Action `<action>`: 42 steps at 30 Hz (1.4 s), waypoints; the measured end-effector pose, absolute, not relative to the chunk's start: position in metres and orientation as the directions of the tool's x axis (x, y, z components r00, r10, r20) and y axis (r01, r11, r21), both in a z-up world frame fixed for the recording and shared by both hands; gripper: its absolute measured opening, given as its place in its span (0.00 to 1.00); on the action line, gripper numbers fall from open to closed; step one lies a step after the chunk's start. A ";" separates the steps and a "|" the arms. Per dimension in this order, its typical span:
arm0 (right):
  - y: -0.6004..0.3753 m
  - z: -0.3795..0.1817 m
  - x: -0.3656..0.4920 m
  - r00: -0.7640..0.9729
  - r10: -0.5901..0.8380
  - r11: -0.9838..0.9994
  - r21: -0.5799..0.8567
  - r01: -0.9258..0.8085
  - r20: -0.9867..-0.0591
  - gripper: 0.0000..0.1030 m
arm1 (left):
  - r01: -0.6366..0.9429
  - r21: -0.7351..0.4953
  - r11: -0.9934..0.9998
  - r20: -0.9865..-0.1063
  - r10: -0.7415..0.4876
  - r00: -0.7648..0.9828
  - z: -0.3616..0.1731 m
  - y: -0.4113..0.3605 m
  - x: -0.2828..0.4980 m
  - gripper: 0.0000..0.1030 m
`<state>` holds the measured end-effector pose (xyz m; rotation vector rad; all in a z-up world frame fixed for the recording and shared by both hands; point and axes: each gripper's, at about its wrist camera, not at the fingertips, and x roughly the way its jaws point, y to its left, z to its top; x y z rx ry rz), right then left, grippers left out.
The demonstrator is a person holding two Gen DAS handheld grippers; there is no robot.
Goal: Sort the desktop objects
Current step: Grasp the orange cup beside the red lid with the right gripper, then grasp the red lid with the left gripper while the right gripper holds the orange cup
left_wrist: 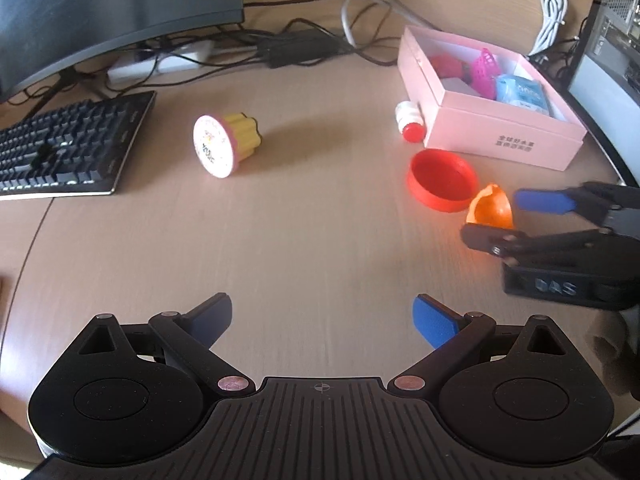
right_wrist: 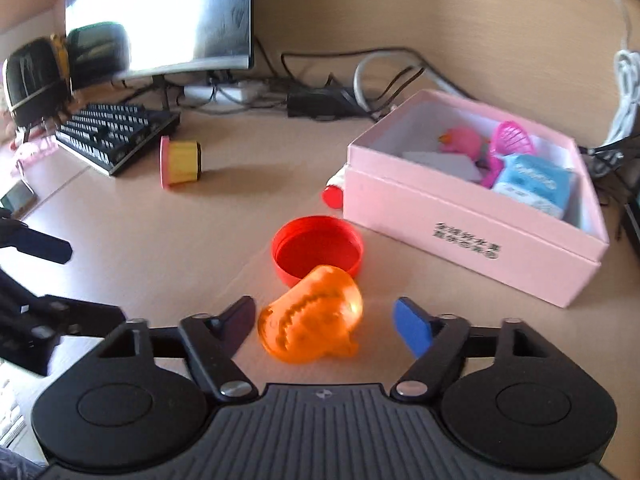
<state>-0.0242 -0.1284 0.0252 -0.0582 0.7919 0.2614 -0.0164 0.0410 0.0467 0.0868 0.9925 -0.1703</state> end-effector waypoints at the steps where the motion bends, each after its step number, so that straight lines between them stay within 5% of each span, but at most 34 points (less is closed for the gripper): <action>1: -0.128 0.024 -0.022 0.660 0.215 0.965 0.053 -0.256 -0.720 0.54 | 0.189 -0.015 0.982 -0.837 -0.116 0.535 0.047 0.041 -0.015 0.97; 19: -0.198 0.044 -0.096 0.698 -0.009 0.999 0.027 0.040 -0.716 0.54 | 0.393 0.014 0.919 -0.816 -0.217 0.535 0.010 -0.080 0.065 0.96; 23: -0.205 0.047 -0.106 0.697 -0.028 0.997 0.034 0.075 -0.717 0.54 | 0.368 0.013 0.930 -0.821 -0.201 0.535 0.007 -0.078 0.070 0.66; 37: -0.190 0.054 -0.103 0.670 0.050 0.999 0.036 -0.035 -0.740 0.54 | 0.477 -0.023 0.879 -0.837 -0.278 0.471 0.025 -0.044 -0.004 0.66; 42: -0.202 0.118 -0.105 0.768 0.050 0.999 0.027 -0.042 -0.639 0.54 | 0.477 -0.050 0.877 -0.744 -0.352 0.568 0.081 -0.033 -0.006 0.66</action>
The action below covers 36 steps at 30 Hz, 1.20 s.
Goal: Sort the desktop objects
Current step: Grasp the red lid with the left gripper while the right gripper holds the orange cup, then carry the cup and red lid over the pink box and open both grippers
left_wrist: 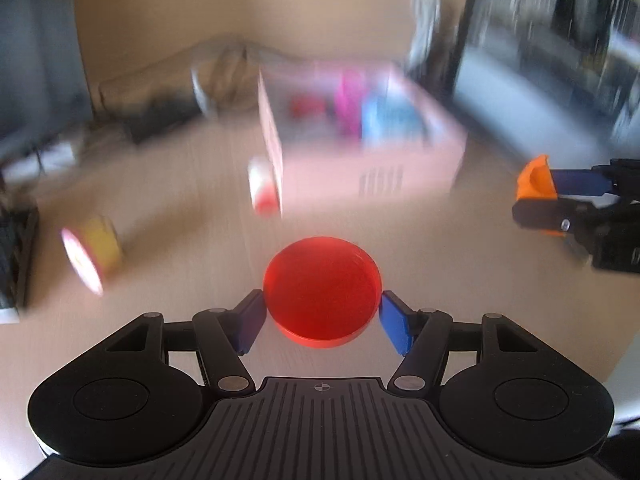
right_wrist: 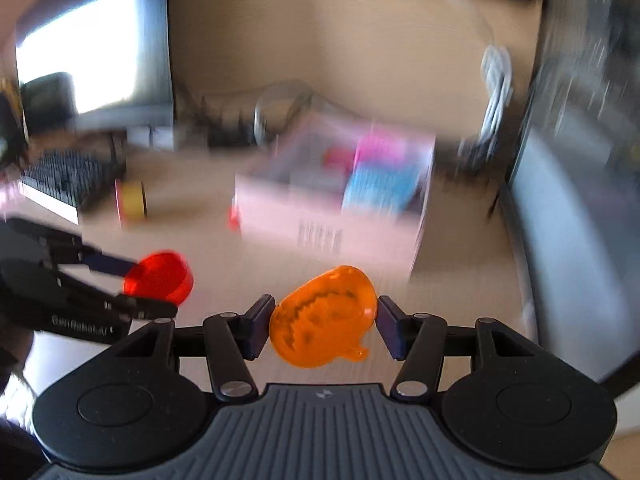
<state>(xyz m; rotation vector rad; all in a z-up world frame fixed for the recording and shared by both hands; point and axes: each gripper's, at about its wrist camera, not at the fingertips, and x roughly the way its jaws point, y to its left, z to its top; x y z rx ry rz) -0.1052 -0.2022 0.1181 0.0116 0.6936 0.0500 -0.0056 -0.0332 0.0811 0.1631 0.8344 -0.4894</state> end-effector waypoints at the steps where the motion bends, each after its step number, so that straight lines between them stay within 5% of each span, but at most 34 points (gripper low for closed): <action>1: -0.207 0.136 -0.104 0.801 0.048 0.999 0.026 -0.041 -0.597 0.54 | 0.478 -0.061 0.876 -0.700 -0.379 0.606 0.100 -0.034 -0.002 0.66; 5: -0.220 0.189 -0.087 0.891 0.026 1.000 0.014 -0.022 -0.454 0.54 | 0.476 -0.075 0.876 -0.584 -0.426 0.691 0.147 -0.047 0.020 0.66; 9: -0.227 0.200 -0.050 0.910 0.009 1.000 0.027 0.002 -0.414 0.54 | 0.474 -0.032 0.880 -0.562 -0.408 0.719 0.149 -0.076 0.047 0.66; 19: -0.245 0.176 0.043 0.877 0.027 0.995 0.099 0.024 -0.480 0.54 | 0.501 -0.003 0.865 -0.643 -0.386 0.662 0.089 -0.122 0.117 0.67; 24: -0.249 0.152 0.092 0.835 0.048 0.993 0.120 0.021 -0.547 0.54 | 0.495 -0.035 0.868 -0.699 -0.375 0.609 0.070 -0.109 0.138 0.84; 36: -0.221 0.079 0.149 0.730 0.100 0.989 0.145 -0.001 -0.677 0.62 | 0.397 -0.062 0.916 -0.715 -0.318 0.622 0.068 -0.040 0.119 0.93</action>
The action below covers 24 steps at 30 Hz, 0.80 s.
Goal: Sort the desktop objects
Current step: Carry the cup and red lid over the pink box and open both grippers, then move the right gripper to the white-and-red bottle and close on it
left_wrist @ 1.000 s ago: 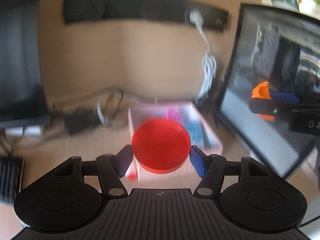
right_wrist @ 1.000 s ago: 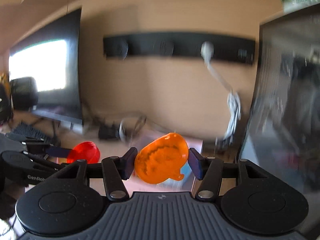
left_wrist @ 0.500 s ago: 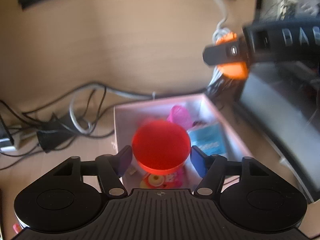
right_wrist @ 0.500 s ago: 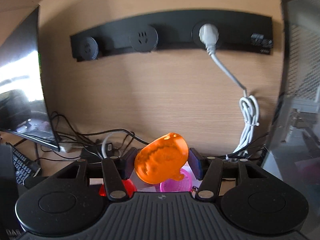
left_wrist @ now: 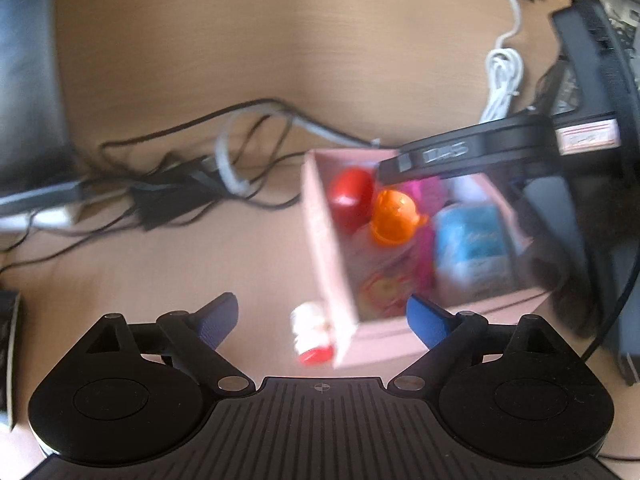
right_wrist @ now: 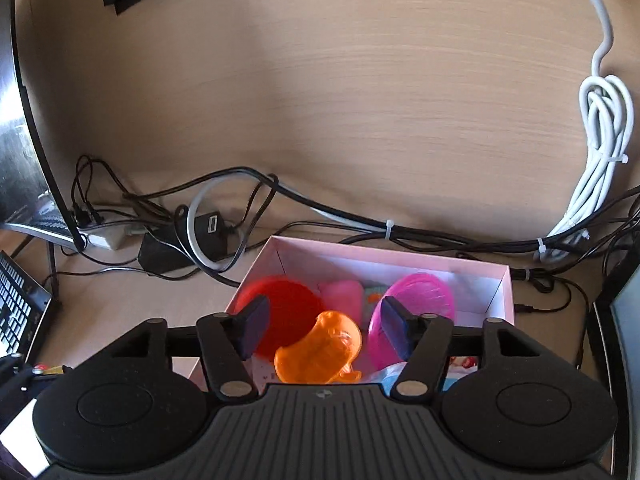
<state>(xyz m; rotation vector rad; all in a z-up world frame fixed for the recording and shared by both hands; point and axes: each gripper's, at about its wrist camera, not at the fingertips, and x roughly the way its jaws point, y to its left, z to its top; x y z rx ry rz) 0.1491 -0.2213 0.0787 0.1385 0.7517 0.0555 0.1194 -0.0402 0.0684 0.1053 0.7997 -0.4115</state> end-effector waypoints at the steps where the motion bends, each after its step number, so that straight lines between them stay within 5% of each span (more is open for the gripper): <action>1: -0.220 0.079 0.146 0.731 0.100 0.990 0.140 -0.007 -0.674 0.63 | 0.382 -0.063 0.922 -0.720 -0.306 0.622 0.067 -0.032 0.118 0.93; 15: -0.173 0.090 0.049 0.745 0.073 0.994 -0.016 -0.112 -0.663 0.66 | 0.187 -0.031 0.982 -0.788 -0.139 0.599 0.044 0.041 0.088 0.94; 24: -0.120 0.073 0.003 0.725 0.118 0.982 -0.030 -0.188 -0.679 0.67 | 0.152 0.030 0.988 -0.739 -0.080 0.668 0.061 0.074 0.086 0.97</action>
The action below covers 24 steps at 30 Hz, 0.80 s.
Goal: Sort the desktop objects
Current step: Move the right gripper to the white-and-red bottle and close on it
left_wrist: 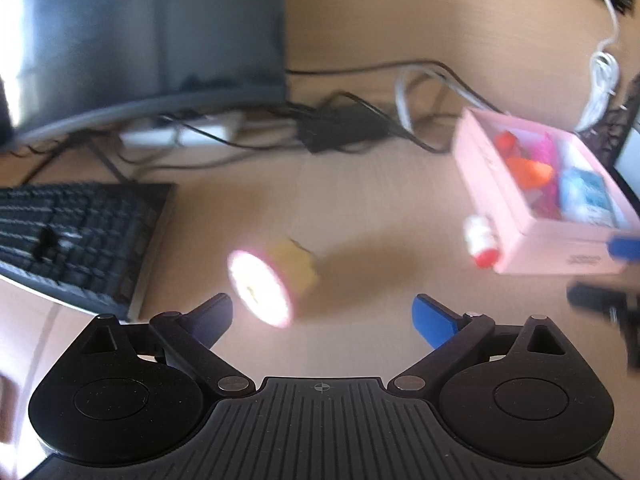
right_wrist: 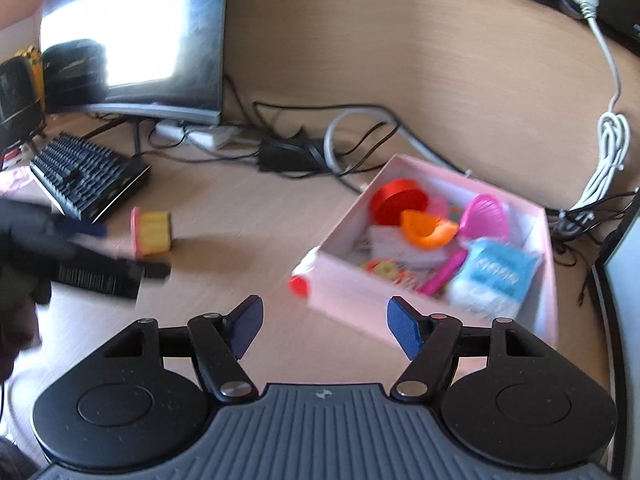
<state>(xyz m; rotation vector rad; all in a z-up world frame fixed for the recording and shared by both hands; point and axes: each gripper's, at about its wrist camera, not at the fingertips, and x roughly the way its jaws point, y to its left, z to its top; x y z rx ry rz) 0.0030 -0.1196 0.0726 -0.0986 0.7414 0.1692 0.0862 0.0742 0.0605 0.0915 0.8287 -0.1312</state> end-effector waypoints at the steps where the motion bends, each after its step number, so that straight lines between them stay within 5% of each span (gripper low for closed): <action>1: -0.115 0.070 0.001 0.723 0.114 0.982 -0.032 -0.185 -0.681 0.66 | 0.137 0.035 0.990 -0.740 -0.066 0.670 0.060 0.080 0.090 0.97; 3: -0.103 0.065 -0.003 0.718 0.105 0.981 -0.048 -0.189 -0.688 0.44 | 0.112 0.040 0.993 -0.745 -0.045 0.666 0.054 0.090 0.099 0.97; 4: -0.098 0.062 -0.005 0.718 0.107 0.977 -0.061 -0.204 -0.687 0.41 | 0.106 0.045 0.993 -0.744 -0.037 0.667 0.050 0.094 0.103 0.97; 10: -0.088 0.050 -0.020 0.706 0.096 0.970 -0.094 -0.225 -0.702 0.41 | 0.134 -0.014 0.991 -0.760 -0.098 0.642 0.036 0.096 0.125 0.95; 20: -0.116 0.041 -0.021 0.683 0.020 0.992 -0.070 -0.103 -0.730 0.47 | 0.237 -0.002 0.972 -0.789 -0.147 0.597 0.019 0.070 0.123 0.71; 24: -0.113 0.037 -0.020 0.679 0.016 0.990 -0.085 -0.114 -0.734 0.47 | 0.299 -0.015 0.954 -0.782 -0.197 0.591 0.018 0.063 0.112 0.70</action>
